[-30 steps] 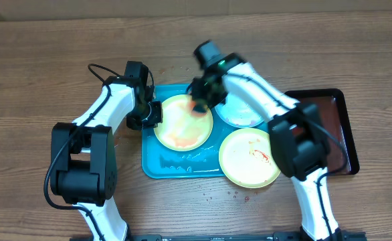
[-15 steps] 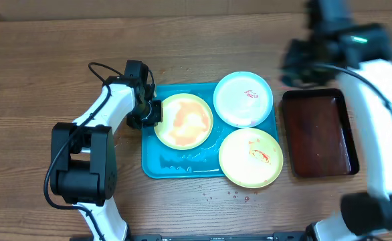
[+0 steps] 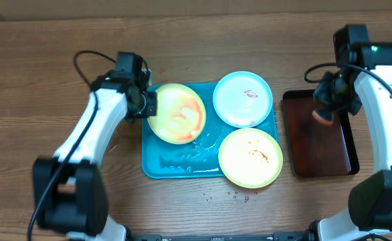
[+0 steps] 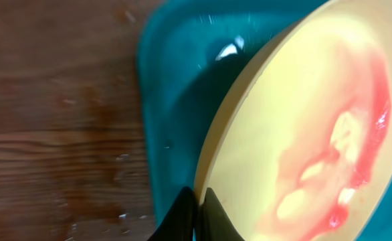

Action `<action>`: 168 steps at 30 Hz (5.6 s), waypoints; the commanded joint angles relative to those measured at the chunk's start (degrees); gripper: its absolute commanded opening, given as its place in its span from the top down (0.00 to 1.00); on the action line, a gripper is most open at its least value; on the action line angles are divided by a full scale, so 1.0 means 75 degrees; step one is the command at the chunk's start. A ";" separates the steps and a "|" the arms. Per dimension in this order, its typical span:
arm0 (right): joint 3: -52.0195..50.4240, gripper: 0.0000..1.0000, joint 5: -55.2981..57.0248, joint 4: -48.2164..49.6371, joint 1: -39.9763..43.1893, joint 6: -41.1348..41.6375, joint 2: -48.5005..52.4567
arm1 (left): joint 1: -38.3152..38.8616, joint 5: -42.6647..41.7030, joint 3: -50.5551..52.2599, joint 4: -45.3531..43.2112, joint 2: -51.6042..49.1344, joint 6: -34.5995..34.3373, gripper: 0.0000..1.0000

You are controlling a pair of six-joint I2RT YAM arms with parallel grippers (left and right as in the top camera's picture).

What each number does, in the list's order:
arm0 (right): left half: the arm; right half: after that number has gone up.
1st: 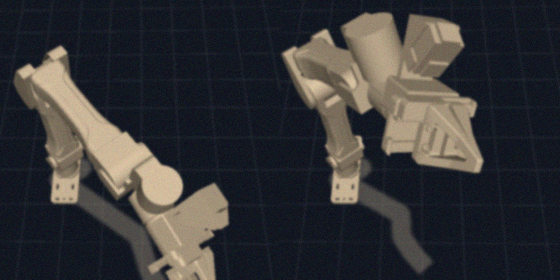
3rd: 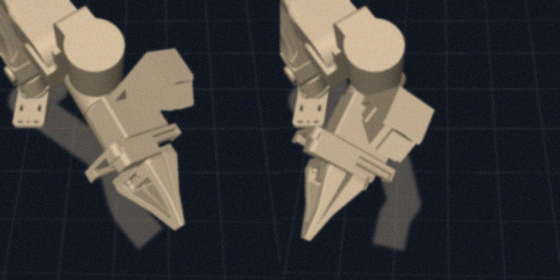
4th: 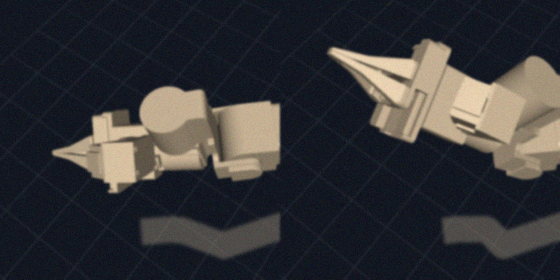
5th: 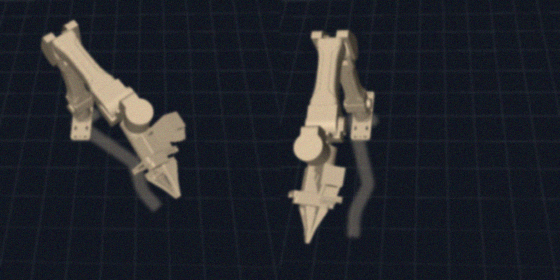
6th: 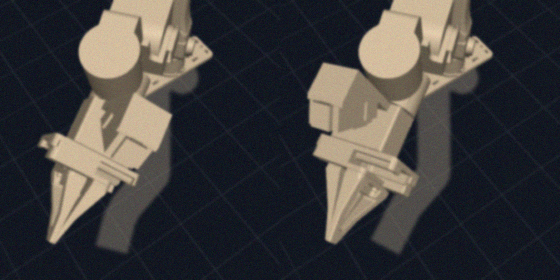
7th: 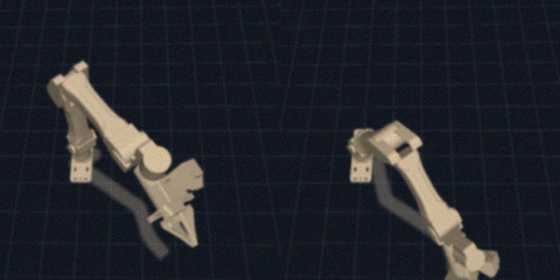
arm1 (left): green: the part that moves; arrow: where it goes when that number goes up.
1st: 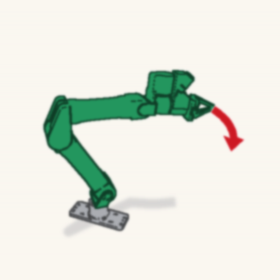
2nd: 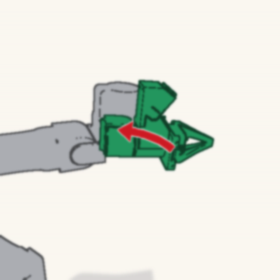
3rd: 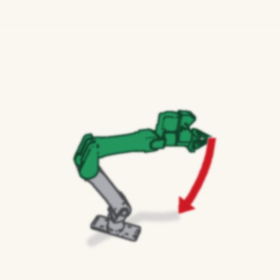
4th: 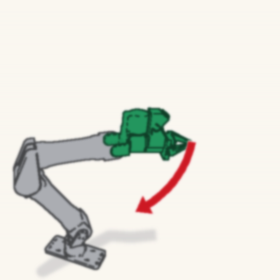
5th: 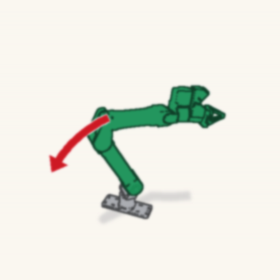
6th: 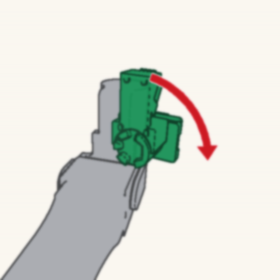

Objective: Clean dirty plates on tray and stack at the side
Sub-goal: 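Return the sponge with the right gripper above the brown tray, then lift the yellow plate with left gripper and place it left of tray, then release the yellow plate and grasp the white plate rim with left gripper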

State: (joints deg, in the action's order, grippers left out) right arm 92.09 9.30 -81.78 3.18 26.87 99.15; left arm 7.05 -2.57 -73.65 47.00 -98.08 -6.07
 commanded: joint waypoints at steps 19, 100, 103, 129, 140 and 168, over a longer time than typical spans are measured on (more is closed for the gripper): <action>-0.0656 0.96 -0.0484 0.1241 0.1195 -0.0248 -0.0070 | 0.3625 0.8813 -0.0058 0.0096 0.1591 0.0108 0.96; -0.0656 0.96 -0.0542 0.1425 0.1195 -0.0423 -0.0070 | -0.5129 -0.0985 -0.0697 0.1597 -0.1134 0.0318 0.50; -0.0656 0.96 -0.0542 0.1457 0.1195 -0.0423 -0.0070 | -0.4756 -0.2122 -0.1437 0.2127 -0.1134 0.1090 0.45; -0.0659 0.96 -0.0542 0.1469 0.1195 -0.0423 -0.0070 | 0.2267 -0.0376 -0.2078 -0.1967 -0.2474 -0.1297 0.20; -0.0656 0.96 -0.0557 0.1443 0.1192 -0.0574 -0.0070 | 0.3016 -0.0277 -0.2075 -0.2136 -0.3244 -0.1670 0.44; -0.0656 0.96 -0.0813 0.1489 0.1192 -0.1096 -0.0070 | 0.2177 -0.0189 -0.2256 -0.1693 -0.2891 -0.2570 0.96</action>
State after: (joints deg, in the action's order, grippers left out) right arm 87.20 4.62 -71.09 11.97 21.08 99.20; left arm 27.07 -5.34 -89.34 32.29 -123.55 -25.78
